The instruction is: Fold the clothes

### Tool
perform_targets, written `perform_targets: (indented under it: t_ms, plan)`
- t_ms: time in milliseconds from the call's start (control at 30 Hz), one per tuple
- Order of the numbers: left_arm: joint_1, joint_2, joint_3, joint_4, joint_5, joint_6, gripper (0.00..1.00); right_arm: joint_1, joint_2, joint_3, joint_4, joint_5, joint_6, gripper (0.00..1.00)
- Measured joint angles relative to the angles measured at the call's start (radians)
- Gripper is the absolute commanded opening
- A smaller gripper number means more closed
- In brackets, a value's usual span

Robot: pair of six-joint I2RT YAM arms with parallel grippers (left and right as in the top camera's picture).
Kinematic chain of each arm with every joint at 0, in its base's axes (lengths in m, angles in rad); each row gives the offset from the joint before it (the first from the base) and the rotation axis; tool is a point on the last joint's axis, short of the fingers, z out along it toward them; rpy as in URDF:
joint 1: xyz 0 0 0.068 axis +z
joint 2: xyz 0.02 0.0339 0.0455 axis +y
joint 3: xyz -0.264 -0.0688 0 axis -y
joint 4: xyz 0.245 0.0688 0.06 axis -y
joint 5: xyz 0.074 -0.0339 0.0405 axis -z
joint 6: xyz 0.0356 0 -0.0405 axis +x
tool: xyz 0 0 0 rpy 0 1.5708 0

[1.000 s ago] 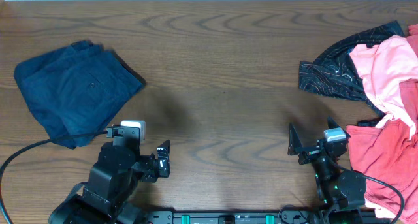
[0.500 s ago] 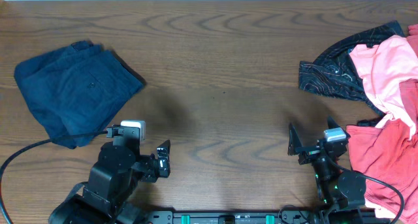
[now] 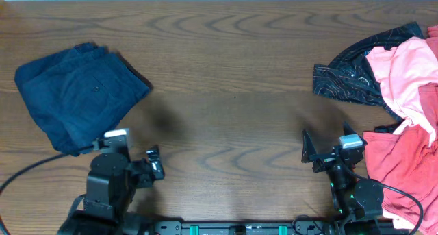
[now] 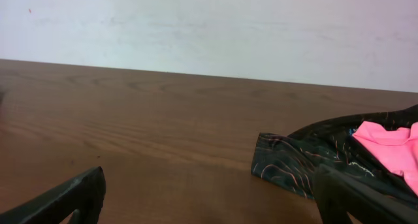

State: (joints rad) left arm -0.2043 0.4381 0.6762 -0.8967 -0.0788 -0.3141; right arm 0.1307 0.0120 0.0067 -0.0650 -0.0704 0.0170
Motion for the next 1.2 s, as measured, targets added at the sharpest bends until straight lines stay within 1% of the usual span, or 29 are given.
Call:
perform_targets:
  t_ms: [100, 233, 367, 467, 567, 633, 800, 1200]
  plan:
    - [0.071, -0.076, -0.103, 0.081, 0.004, 0.0, 0.98, 0.0, 0.0, 0.0, 0.0, 0.0, 0.0, 0.99]
    - [0.106, -0.197, -0.248, 0.214, 0.005, 0.013, 0.98, 0.0, 0.0, 0.0, 0.0, 0.0, 0.0, 0.99]
    - [0.121, -0.318, -0.402, 0.396, 0.009, 0.04, 0.98, 0.0, 0.0, 0.0, 0.0, 0.0, 0.0, 0.99]
    - [0.133, -0.387, -0.509, 0.573, 0.013, 0.067, 0.98, 0.0, 0.0, 0.0, 0.0, 0.0, 0.0, 0.99]
    - [0.142, -0.42, -0.594, 0.738, 0.024, 0.112, 0.98, 0.0, 0.0, 0.0, 0.0, 0.0, 0.0, 0.99]
    - [0.144, -0.424, -0.626, 0.815, 0.035, 0.141, 0.98, 0.0, 0.0, 0.0, 0.0, 0.0, 0.0, 0.99]
    - [0.145, -0.427, -0.637, 0.837, 0.055, 0.19, 0.98, 0.0, 0.0, 0.0, 0.0, 0.0, 0.0, 0.99]
    - [0.145, -0.427, -0.637, 0.838, 0.066, 0.211, 0.98, 0.0, 0.0, 0.0, 0.0, 0.0, 0.0, 0.99]
